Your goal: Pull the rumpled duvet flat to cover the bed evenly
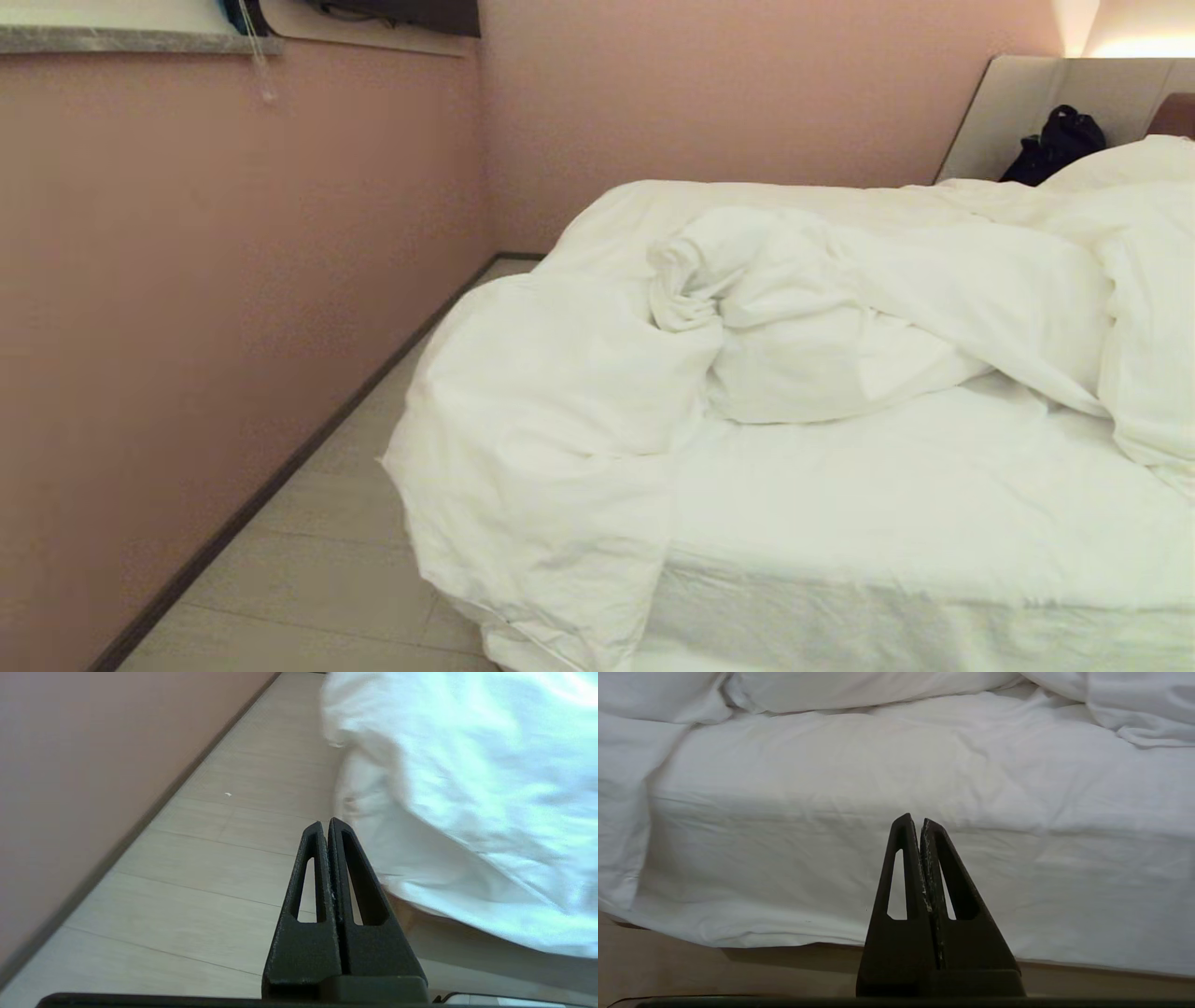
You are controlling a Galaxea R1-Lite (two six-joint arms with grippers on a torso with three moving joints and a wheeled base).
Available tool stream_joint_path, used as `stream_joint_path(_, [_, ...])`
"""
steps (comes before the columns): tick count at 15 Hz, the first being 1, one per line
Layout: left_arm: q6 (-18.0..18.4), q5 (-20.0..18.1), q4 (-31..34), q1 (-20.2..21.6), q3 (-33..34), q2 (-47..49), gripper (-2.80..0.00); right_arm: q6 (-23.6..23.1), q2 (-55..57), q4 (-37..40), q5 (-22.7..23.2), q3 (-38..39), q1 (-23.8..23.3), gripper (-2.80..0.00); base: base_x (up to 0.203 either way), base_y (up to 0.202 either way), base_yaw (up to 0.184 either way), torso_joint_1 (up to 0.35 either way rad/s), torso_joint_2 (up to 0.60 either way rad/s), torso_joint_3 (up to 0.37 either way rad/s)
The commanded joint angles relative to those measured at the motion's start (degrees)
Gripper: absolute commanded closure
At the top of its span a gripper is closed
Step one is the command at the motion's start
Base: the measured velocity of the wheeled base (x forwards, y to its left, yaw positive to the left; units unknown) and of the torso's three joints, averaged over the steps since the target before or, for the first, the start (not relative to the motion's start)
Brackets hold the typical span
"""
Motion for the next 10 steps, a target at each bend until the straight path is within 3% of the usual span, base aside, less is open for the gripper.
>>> stream_joint_path(1, [0.0,0.1,0.0,0.0,0.0,0.0,0.00,0.0,0.1,-0.1,0.0,0.0,0.0,0.00,0.000,-0.197,-0.003,0.002,0.00,0.002])
stream_joint_path(10, [0.0,0.1,0.0,0.0,0.0,0.0,0.00,0.0,0.1,-0.1,0.0,0.0,0.0,0.00,0.000,-0.193,-0.001,0.003,0.00,0.002])
